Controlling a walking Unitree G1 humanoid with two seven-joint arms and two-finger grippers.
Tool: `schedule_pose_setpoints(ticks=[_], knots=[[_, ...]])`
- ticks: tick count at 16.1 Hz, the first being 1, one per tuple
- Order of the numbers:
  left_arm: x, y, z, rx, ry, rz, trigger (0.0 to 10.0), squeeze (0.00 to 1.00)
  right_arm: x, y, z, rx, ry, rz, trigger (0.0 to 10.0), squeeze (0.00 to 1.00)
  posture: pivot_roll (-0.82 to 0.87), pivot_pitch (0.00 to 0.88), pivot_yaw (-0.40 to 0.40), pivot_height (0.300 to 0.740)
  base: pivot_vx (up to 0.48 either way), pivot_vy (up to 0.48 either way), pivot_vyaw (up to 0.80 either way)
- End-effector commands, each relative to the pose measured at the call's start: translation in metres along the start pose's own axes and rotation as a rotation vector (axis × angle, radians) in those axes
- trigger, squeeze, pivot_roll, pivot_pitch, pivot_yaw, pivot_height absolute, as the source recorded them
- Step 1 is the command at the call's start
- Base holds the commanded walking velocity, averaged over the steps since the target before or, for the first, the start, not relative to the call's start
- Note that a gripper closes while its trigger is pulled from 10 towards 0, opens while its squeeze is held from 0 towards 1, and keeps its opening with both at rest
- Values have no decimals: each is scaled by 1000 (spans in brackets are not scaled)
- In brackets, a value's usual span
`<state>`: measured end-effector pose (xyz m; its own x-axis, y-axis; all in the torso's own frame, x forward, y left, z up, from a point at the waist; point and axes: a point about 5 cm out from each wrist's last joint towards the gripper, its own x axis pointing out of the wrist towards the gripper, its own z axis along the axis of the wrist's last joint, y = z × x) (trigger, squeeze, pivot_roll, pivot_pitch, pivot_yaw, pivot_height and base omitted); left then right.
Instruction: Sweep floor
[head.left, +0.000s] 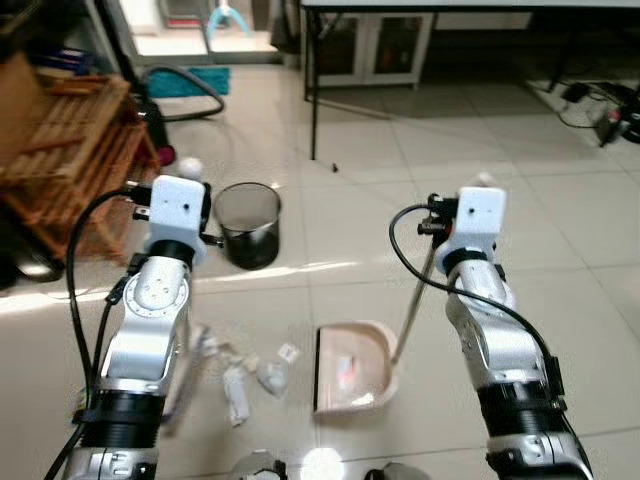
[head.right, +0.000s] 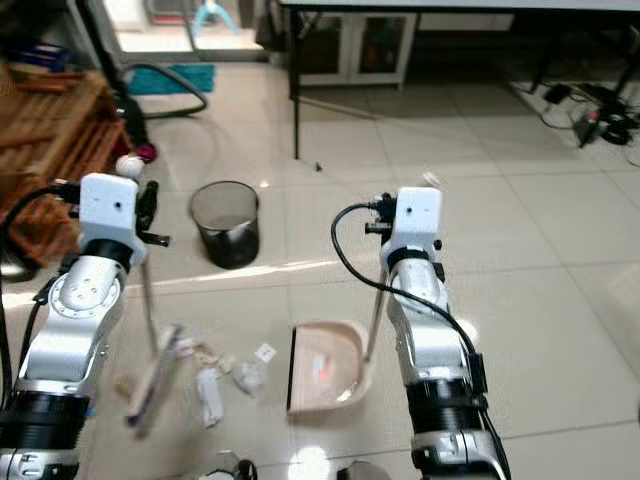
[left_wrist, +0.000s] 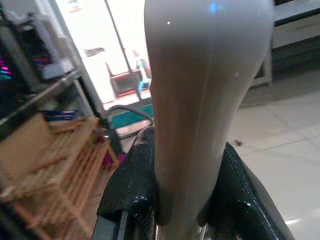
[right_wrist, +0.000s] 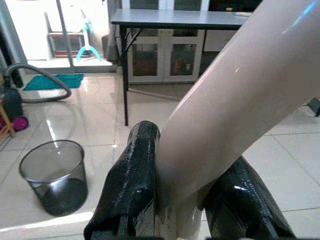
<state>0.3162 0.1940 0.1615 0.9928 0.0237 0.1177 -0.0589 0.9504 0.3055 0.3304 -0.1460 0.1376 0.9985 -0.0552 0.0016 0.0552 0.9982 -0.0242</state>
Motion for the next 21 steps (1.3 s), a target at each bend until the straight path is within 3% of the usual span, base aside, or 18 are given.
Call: schedule_pose_setpoints(ticks=[1, 8, 13, 15, 21], knots=[[0, 4, 3, 0, -40, 9, 10000, 0, 4, -3, 9, 5, -55, -22, 10000, 0, 1, 153, 23, 740, 0, 0, 0], [16, -4, -1, -124, -115, 8, 10000, 0, 16, -1, 10, -70, -125, -67, 10000, 0, -13, 284, 80, 740, 0, 0, 0], [29, -14, 6, -144, -173, -18, 10000, 0, 21, -6, 2, -95, -125, -120, 10000, 0, 51, 360, 93, 740, 0, 0, 0], [34, -14, 7, -144, -200, -23, 10000, 0, 20, -2, -9, -81, -110, -131, 10000, 0, 73, 392, 102, 740, 0, 0, 0], [38, -29, 3, -179, -190, -33, 10000, 0, 20, 16, -11, 23, -118, -148, 10000, 0, 86, 410, 110, 740, 0, 0, 0]])
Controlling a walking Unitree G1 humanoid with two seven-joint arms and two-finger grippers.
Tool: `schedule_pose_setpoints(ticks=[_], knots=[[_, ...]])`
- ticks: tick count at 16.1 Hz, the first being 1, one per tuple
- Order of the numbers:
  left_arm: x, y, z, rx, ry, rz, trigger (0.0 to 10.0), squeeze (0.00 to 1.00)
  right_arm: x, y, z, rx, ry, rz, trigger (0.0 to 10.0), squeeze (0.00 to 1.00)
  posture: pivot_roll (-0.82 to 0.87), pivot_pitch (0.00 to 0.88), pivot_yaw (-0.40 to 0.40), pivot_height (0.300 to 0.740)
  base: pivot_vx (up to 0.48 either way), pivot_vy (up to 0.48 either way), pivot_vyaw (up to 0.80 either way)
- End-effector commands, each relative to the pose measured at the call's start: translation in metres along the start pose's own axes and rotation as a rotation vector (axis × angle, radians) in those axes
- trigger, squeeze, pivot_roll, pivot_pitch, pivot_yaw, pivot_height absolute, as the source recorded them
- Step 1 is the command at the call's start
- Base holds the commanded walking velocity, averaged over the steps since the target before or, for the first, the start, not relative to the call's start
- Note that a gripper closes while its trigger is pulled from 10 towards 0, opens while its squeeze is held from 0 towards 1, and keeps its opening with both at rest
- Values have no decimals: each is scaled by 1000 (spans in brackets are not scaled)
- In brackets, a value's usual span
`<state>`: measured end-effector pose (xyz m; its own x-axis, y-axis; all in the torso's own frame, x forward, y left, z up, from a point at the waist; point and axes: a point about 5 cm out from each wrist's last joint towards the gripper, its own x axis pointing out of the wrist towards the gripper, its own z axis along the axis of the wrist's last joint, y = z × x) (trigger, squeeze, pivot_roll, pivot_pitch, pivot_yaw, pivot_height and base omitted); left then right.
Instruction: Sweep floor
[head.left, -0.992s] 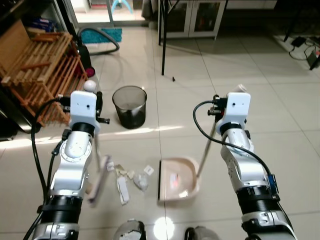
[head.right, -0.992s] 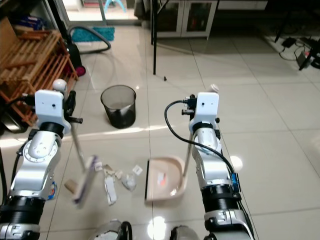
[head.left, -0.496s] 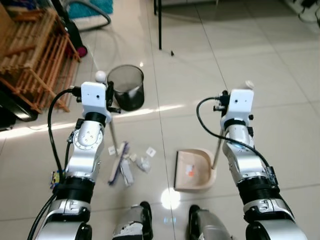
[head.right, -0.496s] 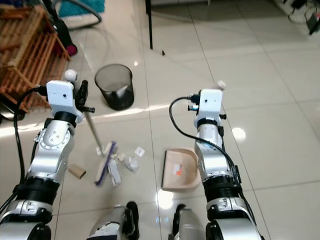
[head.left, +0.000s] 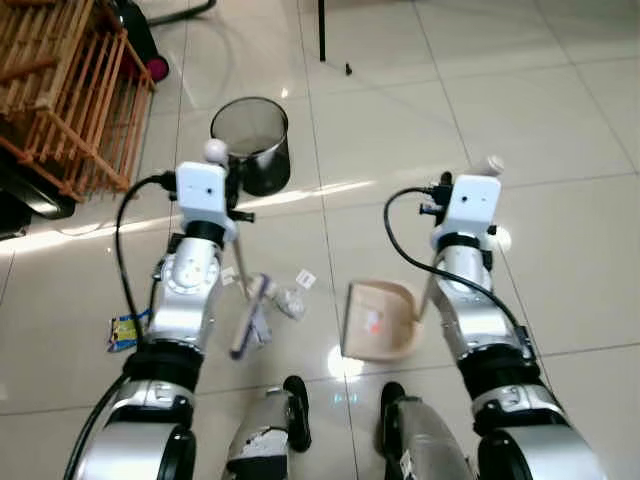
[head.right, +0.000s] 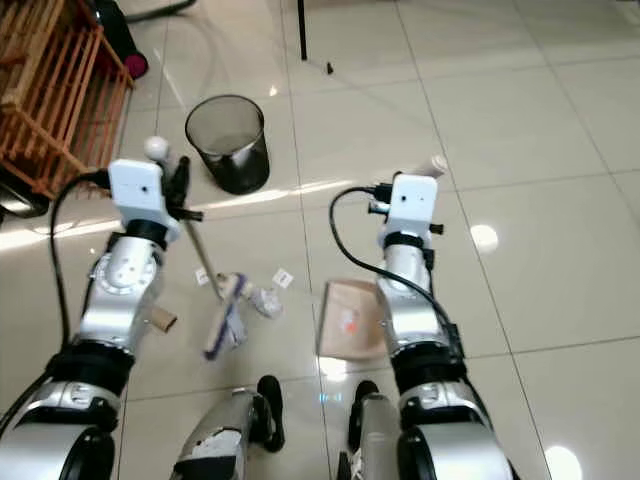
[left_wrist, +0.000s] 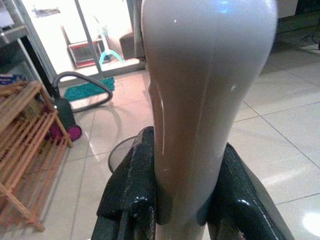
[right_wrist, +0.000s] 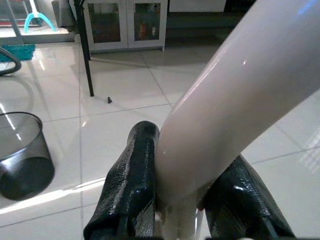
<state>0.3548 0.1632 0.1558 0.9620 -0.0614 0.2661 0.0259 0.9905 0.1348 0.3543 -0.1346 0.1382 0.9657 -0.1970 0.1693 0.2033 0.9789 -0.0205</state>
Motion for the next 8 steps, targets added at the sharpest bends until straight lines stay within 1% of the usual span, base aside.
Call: schedule_pose_setpoints(ticks=[1, 2, 5, 7, 8], knots=[[2, 2, 4, -3, -30, 13, 10000, 0, -6, 5, -10, 53, 51, -7, 10000, 0, 89, 415, 111, 740, 0, 0, 0], [4, 1, 5, -23, -31, 16, 10000, 0, -7, 11, -8, 76, 49, 2, 10000, 0, 88, 417, 114, 740, 0, 0, 0], [6, -2, 5, -36, -30, 22, 10000, 0, -13, 27, -7, 93, 49, 37, 10000, 0, 86, 411, 115, 740, 0, 0, 0], [10, -7, 9, -100, -37, 27, 10000, 0, -18, 35, -10, 101, 62, 55, 10000, 0, 87, 403, 111, 740, 0, 0, 0], [11, -11, 10, -126, -38, 4, 10000, 0, -18, 35, -11, 102, 67, 52, 10000, 0, 89, 404, 112, 740, 0, 0, 0]])
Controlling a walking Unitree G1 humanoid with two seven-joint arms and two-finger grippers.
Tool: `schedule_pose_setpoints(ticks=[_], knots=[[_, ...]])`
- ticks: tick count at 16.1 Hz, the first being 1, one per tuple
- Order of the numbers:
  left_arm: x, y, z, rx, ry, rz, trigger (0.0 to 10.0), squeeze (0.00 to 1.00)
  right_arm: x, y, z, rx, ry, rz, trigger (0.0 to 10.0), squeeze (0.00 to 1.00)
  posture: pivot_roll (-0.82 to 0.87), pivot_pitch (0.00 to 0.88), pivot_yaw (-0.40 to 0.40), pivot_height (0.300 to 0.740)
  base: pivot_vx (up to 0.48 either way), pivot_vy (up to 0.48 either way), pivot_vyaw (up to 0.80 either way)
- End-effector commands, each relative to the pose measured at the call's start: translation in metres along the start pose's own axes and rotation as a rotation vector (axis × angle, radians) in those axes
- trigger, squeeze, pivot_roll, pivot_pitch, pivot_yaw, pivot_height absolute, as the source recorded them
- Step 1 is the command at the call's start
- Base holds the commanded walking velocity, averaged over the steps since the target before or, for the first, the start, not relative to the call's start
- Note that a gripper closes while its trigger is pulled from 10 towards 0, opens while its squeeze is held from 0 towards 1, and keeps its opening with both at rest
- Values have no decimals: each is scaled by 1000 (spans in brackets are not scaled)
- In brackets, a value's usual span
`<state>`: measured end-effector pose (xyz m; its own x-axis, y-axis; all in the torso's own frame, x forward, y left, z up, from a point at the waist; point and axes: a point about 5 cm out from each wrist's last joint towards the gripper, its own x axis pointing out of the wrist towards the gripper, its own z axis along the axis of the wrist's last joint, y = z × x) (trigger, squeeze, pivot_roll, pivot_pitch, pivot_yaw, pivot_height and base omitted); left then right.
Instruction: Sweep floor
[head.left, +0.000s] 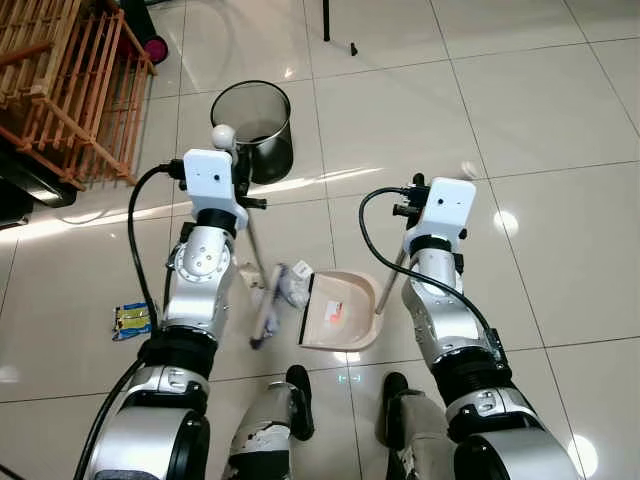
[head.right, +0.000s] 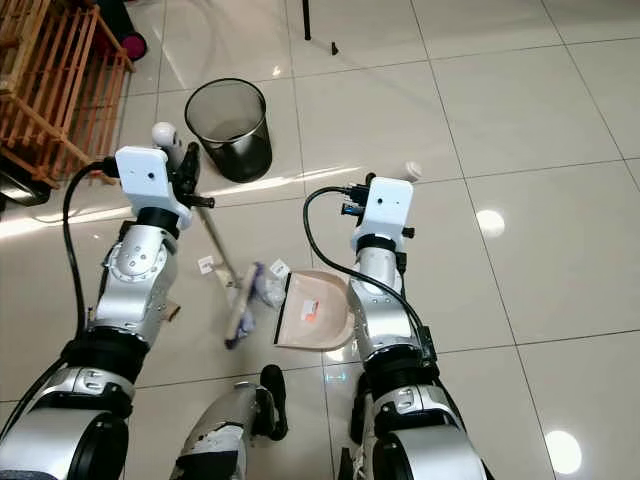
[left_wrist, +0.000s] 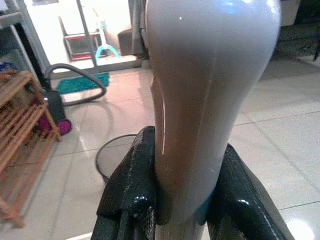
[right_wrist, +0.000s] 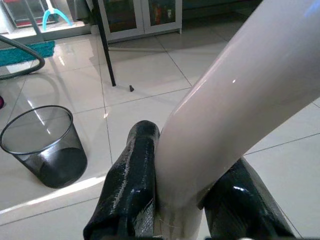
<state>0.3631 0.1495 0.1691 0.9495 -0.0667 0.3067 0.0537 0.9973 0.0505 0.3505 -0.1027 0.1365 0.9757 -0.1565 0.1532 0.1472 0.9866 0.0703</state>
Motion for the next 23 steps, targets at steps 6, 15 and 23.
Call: schedule_pose_setpoints(ticks=[6, 15, 23], knots=[[-13, -15, 4, -87, 36, -244, 10000, 0, -4, -7, -13, 3, 59, -35, 10000, 0, 95, 392, 117, 740, 0, 0, 0], [-19, 2, 53, -114, -31, -424, 10000, 0, 3, -15, -10, 7, 51, -40, 10000, 0, 90, 320, 108, 740, 0, 0, 0], [-12, 45, 98, 36, -127, -351, 10000, 0, 4, -53, 7, 75, 15, -106, 10000, 0, 56, 237, 92, 740, 0, 0, 0]])
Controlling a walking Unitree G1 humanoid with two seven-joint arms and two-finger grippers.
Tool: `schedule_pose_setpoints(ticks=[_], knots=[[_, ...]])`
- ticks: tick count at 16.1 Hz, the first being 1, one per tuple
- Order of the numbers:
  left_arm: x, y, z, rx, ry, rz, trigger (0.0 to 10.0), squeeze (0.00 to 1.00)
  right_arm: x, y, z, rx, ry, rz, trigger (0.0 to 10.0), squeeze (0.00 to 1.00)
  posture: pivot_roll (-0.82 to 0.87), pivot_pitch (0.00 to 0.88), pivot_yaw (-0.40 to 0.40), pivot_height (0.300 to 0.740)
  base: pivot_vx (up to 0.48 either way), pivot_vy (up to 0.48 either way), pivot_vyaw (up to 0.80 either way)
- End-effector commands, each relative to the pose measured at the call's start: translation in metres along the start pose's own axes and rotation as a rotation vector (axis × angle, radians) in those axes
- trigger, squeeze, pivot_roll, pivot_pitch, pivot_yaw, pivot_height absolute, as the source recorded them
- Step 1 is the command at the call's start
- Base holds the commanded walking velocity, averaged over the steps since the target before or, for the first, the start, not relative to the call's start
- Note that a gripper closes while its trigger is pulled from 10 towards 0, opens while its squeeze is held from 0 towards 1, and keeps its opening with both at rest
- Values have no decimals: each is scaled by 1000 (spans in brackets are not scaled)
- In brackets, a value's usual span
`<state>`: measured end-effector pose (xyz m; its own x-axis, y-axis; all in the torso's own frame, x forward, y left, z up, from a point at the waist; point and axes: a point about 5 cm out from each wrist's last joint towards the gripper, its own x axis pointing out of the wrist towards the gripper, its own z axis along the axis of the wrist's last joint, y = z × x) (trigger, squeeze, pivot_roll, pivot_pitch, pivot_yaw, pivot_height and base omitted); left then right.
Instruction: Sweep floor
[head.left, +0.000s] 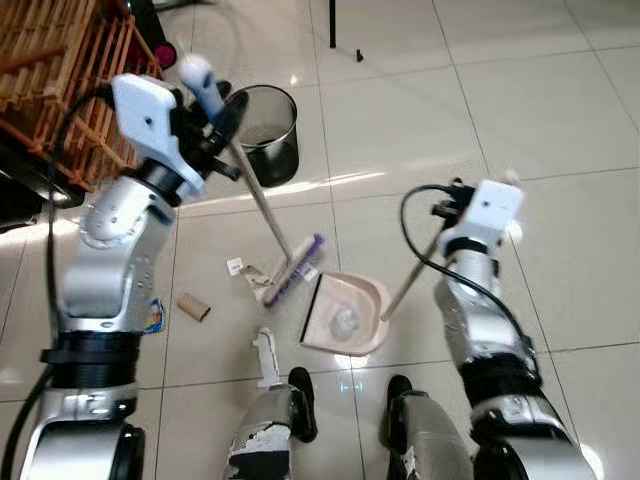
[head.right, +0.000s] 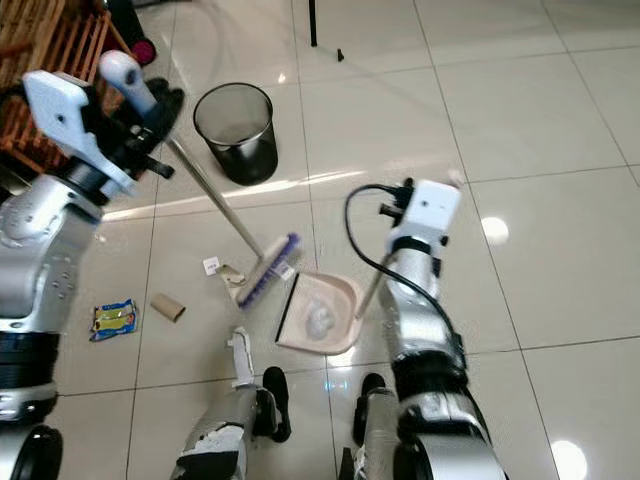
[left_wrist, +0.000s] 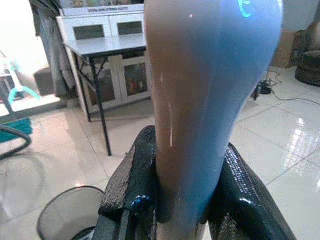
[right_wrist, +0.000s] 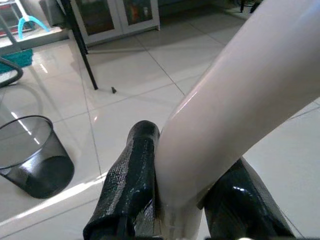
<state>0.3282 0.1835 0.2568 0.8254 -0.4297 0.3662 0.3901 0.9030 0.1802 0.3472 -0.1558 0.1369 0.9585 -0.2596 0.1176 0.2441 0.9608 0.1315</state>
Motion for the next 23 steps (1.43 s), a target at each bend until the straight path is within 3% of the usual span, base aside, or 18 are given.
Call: schedule_pose_setpoints(ticks=[1, 3, 5, 9, 11, 15, 23], knots=[[-8, 11, 2, 48, 17, 53, 10000, 0, -1, -1, 9, 35, -17, 8, 10000, 0, 49, 231, 91, 740, 0, 0, 0], [-19, 28, -19, 92, 178, 235, 10000, 0, 2, -3, 37, 68, -62, 37, 10000, 0, 19, 202, 80, 740, 0, 0, 0], [-29, 20, -34, 121, 218, 292, 10000, 0, 3, -4, 63, 69, -99, 46, 10000, 0, -5, 182, 72, 740, 0, 0, 0], [-36, 0, -50, 98, 261, 342, 10000, 0, 1, -3, 97, 49, -142, 77, 10000, 0, -30, 149, 70, 740, 0, 0, 0], [-33, -11, -53, 160, 252, 319, 10000, 0, -4, 2, 115, 57, -185, 128, 10000, 0, -37, 136, 62, 740, 0, 0, 0], [-24, -20, -38, 188, 162, 330, 10000, 0, -6, 4, 117, 95, -151, 133, 10000, 0, -22, 110, 52, 740, 180, 0, -127], [-23, -26, -42, 199, 176, 321, 10000, 0, -2, 1, 116, 124, -114, 93, 10000, 0, -25, 80, 46, 740, 385, 0, -249]])
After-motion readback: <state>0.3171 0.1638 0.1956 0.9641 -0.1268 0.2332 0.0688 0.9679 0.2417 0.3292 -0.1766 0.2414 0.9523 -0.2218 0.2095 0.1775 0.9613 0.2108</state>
